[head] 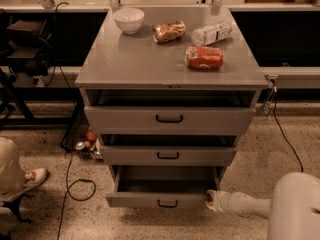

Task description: Open bottom drawer

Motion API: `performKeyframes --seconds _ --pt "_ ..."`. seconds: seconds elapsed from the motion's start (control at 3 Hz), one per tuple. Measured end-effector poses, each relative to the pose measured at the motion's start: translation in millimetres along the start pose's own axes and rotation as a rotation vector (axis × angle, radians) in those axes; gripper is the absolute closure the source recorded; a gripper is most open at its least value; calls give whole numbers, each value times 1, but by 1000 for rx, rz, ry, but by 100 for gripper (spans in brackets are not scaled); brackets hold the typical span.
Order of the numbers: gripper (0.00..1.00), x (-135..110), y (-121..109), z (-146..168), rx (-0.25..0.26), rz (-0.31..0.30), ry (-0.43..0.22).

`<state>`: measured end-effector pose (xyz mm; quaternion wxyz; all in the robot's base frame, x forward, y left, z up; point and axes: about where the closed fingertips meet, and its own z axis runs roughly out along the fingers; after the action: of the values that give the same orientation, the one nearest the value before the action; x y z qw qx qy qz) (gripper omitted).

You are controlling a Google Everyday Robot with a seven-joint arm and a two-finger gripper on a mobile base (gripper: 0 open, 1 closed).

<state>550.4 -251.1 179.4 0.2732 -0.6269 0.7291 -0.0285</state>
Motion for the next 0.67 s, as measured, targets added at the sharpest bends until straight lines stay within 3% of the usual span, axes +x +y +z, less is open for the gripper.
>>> performKeyframes --seconds 0.33,0.67 --pt "17 0 0 0 0 0 0" --pt "0 -1 1 1 -2 0 -2"
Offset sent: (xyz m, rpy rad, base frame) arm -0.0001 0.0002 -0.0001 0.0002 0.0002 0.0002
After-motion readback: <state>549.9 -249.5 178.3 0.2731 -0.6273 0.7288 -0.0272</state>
